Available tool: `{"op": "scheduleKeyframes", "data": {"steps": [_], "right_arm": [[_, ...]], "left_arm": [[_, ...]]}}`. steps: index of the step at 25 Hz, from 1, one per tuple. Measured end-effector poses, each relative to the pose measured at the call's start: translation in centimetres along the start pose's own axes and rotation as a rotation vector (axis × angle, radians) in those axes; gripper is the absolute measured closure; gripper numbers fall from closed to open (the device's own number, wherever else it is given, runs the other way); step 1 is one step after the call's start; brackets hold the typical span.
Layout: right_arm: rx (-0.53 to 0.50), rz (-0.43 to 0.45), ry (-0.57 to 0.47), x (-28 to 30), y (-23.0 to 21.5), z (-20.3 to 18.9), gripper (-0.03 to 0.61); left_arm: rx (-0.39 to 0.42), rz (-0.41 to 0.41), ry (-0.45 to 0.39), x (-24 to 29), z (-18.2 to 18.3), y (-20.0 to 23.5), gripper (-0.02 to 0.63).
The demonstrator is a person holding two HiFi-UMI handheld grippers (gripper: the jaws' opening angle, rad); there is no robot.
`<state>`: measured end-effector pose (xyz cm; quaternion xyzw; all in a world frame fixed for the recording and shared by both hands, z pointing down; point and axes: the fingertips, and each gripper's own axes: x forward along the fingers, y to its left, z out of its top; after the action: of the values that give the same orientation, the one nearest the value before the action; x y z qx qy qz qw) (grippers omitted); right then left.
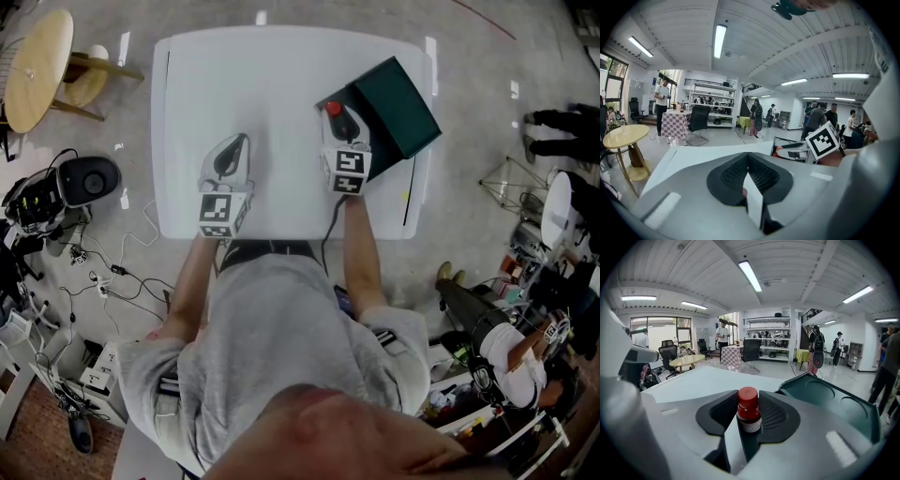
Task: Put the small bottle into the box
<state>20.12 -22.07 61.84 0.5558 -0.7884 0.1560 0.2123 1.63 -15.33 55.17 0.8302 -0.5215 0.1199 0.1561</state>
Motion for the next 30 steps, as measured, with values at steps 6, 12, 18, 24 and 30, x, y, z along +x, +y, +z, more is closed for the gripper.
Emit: {"op": "scheduleKeyframes", "data": {"steps": [6,12,18,24,30], "right_arm": [[0.01,-0.017,-0.058,-0.3,-0.3,0.9,0.394],[0.002,-0.016,-0.106,-1.6,-0.2,2.8,0.364],[-0.013,-0.013,-0.168,-4.0,0.5,5.8,0.365],[-0.05,-0.003,-0.233,-7.3,2.3,8.4,0.411],[-0.033,0.003,-0.283,-10.4,4.3,9.6,0.462]], "left_arm": [[0.004,-0.004,-0.006,-0.5,0.1,-0.1,0.601],[0.017,0.009,-0.03,-1.3,1.2,0.2,0.601],[0.027,0.014,-0.084,-2.6,3.4,-0.1,0.601],[0.043,0.027,-0.15,-4.7,5.5,-0.2,0.603],[0.045,0.048,-0.196,-7.3,7.0,0.1,0.602]]}}
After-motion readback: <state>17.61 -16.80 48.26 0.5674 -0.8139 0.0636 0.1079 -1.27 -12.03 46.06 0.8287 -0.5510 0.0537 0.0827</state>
